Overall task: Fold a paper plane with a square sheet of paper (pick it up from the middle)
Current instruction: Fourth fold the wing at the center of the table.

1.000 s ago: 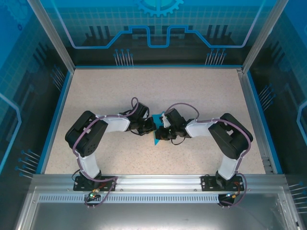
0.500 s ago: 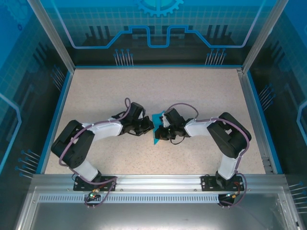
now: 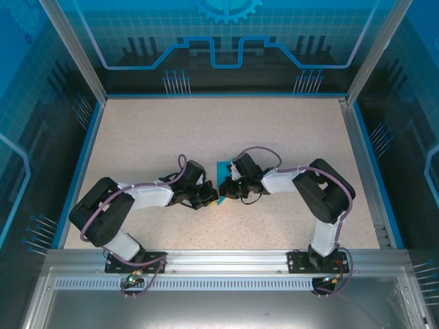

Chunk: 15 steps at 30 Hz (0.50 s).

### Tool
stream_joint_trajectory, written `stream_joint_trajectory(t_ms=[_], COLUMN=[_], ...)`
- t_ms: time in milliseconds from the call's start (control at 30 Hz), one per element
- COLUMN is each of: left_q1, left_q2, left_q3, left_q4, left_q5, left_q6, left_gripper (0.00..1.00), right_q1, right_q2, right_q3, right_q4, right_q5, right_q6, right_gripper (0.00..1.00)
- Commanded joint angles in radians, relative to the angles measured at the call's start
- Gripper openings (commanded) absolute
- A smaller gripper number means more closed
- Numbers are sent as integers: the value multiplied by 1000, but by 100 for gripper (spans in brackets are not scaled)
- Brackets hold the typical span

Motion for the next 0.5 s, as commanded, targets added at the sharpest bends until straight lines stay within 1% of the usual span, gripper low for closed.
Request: stream_joint_trajectory(t_ms=[0,167,400,467], left_q1=[-5,-5,-6,-6], left_q2=[38,55,71,71], left_q3=[7,9,-26,-31], left_q4=[35,20,20,-3], left_q5=[25,3,7,1], left_q6=[-8,2,-7,2], left_gripper=[0,0,0,0], right_q1=[-5,-8,-20,-23], right_q2=[39,38,36,38], right_q3=[1,2,2,36], right_q4=[-32,-35,-29,-36], right_q5=[8,-2,-19,-19], right_q6=[8,8,14,7], right_gripper=[8,8,8,8])
